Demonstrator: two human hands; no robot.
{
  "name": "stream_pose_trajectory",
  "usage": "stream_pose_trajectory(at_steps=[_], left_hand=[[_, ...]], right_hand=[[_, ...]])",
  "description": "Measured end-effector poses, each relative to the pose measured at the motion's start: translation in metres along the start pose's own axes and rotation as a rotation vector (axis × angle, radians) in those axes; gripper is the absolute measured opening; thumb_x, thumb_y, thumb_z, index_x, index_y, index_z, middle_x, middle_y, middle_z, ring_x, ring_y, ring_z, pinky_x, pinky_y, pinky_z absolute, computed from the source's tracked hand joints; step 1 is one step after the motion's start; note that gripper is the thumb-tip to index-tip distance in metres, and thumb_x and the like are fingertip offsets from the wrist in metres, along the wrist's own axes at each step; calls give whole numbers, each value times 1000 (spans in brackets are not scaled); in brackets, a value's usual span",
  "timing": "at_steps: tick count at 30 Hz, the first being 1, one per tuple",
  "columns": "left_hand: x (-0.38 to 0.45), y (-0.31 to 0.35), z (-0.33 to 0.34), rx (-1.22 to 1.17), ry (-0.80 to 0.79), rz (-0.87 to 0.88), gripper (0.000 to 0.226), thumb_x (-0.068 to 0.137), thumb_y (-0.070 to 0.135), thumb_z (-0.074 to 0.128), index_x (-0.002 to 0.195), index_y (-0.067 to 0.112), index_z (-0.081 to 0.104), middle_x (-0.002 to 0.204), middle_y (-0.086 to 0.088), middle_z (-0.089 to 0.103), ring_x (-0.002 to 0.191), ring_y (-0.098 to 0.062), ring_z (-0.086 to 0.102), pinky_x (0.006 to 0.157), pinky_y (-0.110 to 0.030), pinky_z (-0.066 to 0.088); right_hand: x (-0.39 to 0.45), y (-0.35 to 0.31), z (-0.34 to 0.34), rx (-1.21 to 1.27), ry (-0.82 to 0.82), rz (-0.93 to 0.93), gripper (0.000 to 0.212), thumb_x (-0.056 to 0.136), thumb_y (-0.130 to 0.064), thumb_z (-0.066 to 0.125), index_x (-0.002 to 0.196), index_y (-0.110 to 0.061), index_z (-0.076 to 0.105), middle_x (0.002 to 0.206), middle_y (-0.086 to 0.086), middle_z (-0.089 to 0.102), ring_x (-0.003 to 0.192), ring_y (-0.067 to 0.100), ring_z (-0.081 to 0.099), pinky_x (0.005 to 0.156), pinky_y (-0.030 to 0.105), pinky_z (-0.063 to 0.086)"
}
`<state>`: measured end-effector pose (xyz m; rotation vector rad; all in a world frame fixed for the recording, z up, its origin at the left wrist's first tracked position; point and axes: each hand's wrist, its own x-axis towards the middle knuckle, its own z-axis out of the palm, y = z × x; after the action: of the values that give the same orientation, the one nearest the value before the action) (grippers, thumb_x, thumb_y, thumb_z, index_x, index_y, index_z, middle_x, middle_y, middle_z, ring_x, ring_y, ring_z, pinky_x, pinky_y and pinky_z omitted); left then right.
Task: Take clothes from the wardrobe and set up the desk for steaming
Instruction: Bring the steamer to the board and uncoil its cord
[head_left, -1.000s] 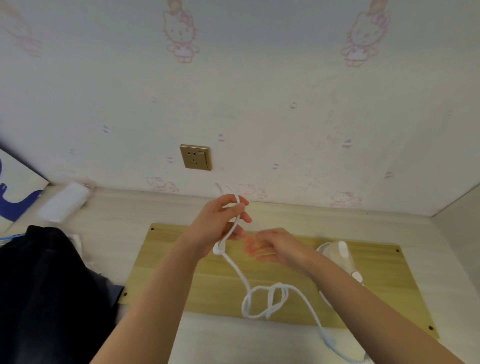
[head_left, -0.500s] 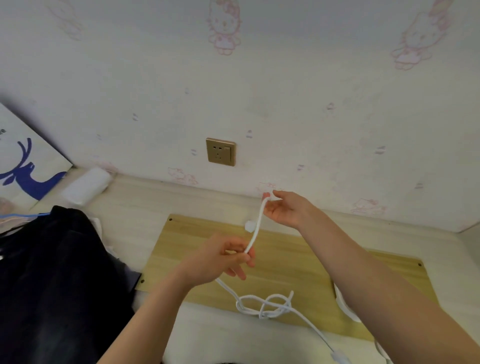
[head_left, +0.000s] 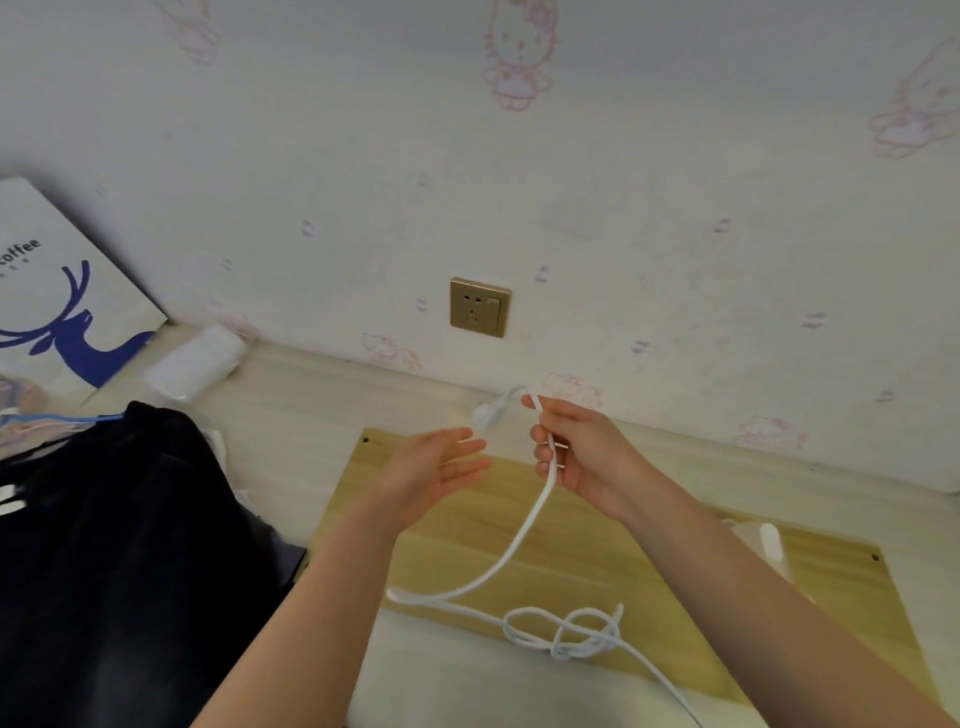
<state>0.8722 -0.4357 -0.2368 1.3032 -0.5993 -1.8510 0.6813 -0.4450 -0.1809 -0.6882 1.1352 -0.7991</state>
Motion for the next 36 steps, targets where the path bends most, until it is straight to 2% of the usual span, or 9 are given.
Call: stream_pose_trajectory(at_steps=[9, 13, 16, 19, 22, 23, 27, 32, 36], left_hand=[[39, 22, 3, -709, 64, -252, 62, 96, 13, 55, 140, -16, 22, 124, -35, 54, 94, -42, 67, 67, -51, 58], [42, 31, 3, -776, 117, -146, 41, 94, 1, 55, 131, -9, 40, 127, -31, 51, 95, -44, 63, 57, -51, 59], [39, 38, -3, -777, 184, -92, 28, 90, -5, 58, 117, -1, 50, 112, -28, 53, 96, -42, 63, 52, -46, 59], [35, 41, -7, -660, 231, 1, 26, 87, -6, 62, 111, -2, 52, 104, -25, 57, 85, -36, 67, 56, -39, 59], [34, 39, -2, -274, 344, 214, 42, 83, -4, 69, 118, 0, 46, 104, -26, 62, 80, -33, 72, 64, -39, 59], [33, 39, 2, -166, 368, 265, 44, 82, -4, 70, 117, 3, 45, 104, -26, 62, 80, -33, 72, 65, -41, 60], [30, 38, 12, 59, 361, 350, 44, 83, 0, 71, 117, 9, 45, 100, -18, 65, 79, -28, 73, 71, -44, 61], [32, 34, 6, 95, 236, 314, 38, 92, 8, 60, 129, 14, 52, 111, -9, 66, 93, -26, 71, 82, -43, 58], [30, 34, 8, 50, 202, 279, 31, 98, 16, 43, 124, 14, 60, 110, -9, 66, 88, -23, 67, 75, -35, 57]], right_hand=[[-13, 21, 6, -227, -131, -11, 31, 97, -7, 50, 121, -18, 65, 71, 5, 60, 59, 16, 52, 59, 29, 46], [-15, 26, 3, -277, -155, 58, 30, 94, -1, 52, 115, -14, 68, 75, 6, 64, 61, 17, 57, 62, 29, 50], [-14, 31, 1, -296, -154, 122, 28, 91, 3, 50, 106, -11, 70, 76, 7, 67, 62, 20, 61, 66, 34, 55], [-9, 36, -1, -462, -63, 143, 25, 91, 2, 47, 98, -10, 68, 80, 10, 67, 69, 23, 64, 72, 39, 57], [3, 44, 2, -1151, 127, -94, 26, 91, -6, 46, 107, -14, 65, 105, 7, 66, 95, 22, 63, 89, 35, 51], [6, 44, 8, -1211, 182, -202, 28, 91, -7, 46, 113, -14, 62, 114, 6, 63, 100, 21, 60, 91, 31, 48], [14, 30, 36, -1129, 233, -451, 35, 94, -12, 46, 129, -15, 54, 128, 1, 53, 111, 16, 55, 96, 27, 43], [28, 15, 47, -1085, 197, -521, 39, 95, -13, 46, 134, -17, 50, 135, 0, 50, 120, 15, 50, 102, 29, 41], [42, 10, 53, -1082, 156, -535, 40, 95, -11, 47, 135, -17, 50, 136, 3, 52, 120, 17, 52, 102, 30, 42]])
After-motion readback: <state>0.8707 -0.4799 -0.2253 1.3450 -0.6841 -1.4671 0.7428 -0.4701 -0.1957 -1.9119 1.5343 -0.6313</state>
